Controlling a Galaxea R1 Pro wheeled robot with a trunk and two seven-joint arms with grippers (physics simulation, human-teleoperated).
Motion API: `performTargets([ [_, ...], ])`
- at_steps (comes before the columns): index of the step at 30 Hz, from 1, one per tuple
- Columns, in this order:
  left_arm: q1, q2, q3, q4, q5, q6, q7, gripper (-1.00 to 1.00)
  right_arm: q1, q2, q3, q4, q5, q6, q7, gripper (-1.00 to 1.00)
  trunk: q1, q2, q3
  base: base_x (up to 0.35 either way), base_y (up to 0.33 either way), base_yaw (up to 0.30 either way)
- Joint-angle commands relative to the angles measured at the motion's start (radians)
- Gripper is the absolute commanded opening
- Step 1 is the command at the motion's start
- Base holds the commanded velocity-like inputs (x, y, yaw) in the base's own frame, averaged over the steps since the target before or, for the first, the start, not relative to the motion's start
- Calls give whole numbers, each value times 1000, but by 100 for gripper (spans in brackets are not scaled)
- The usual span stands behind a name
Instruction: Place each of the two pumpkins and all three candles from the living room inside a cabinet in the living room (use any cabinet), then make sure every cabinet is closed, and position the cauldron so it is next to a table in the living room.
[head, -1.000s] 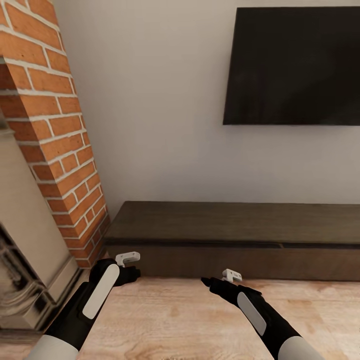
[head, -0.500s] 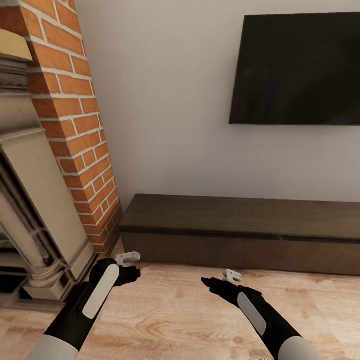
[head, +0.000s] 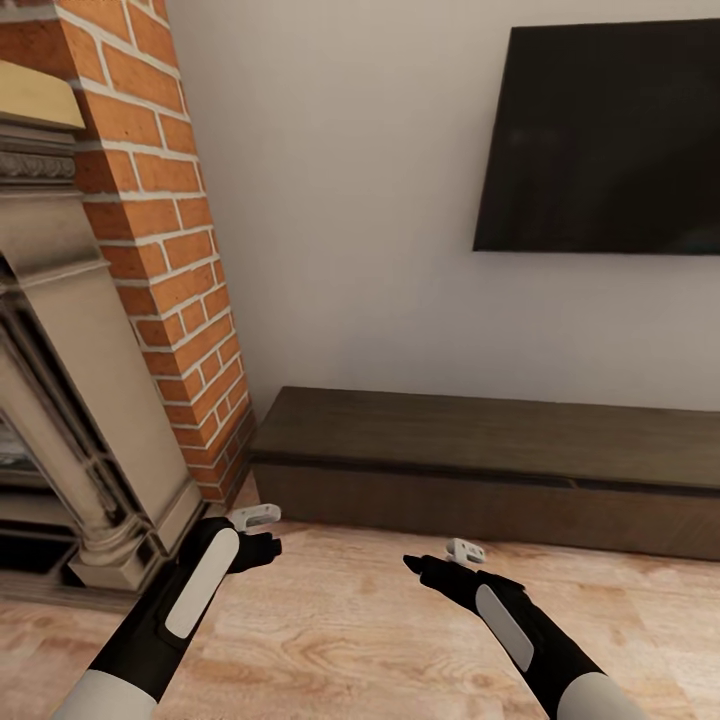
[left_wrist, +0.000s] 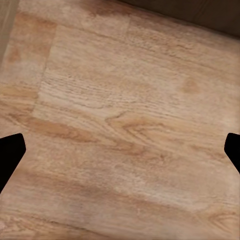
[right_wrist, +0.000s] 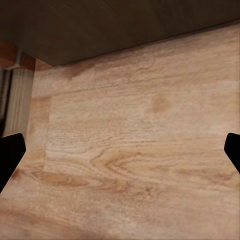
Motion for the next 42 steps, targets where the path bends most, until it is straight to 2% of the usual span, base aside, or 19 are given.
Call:
performTargets([
  [1, -1, 1, -2, -1, 10, 1, 10, 100, -1, -1, 3, -1, -3, 3, 0, 100, -4, 7, 1, 0, 0, 32],
  [14, -1, 1, -2, -1, 10, 1, 10, 100, -1, -3, 3, -1, -3, -3, 3, 100, -54, 98, 41, 0, 0, -28],
  [20, -1, 2, -2, -1, 10, 1, 10, 100, -1, -3, 3, -1, -4, -4, 75, 100, -77, 140, 62, 0, 0, -210],
  [23, -1, 1, -3, -1, 10, 1, 10, 100, -1, -3, 3, -1, -5, -5, 89, 100, -88, 161, 72, 0, 0, -63],
  [42, -1, 1, -3, -1, 10, 1, 10, 100, -1, -3, 3, -1, 1, -3, 88, 100, -161, 294, 132, 0, 0, -3],
])
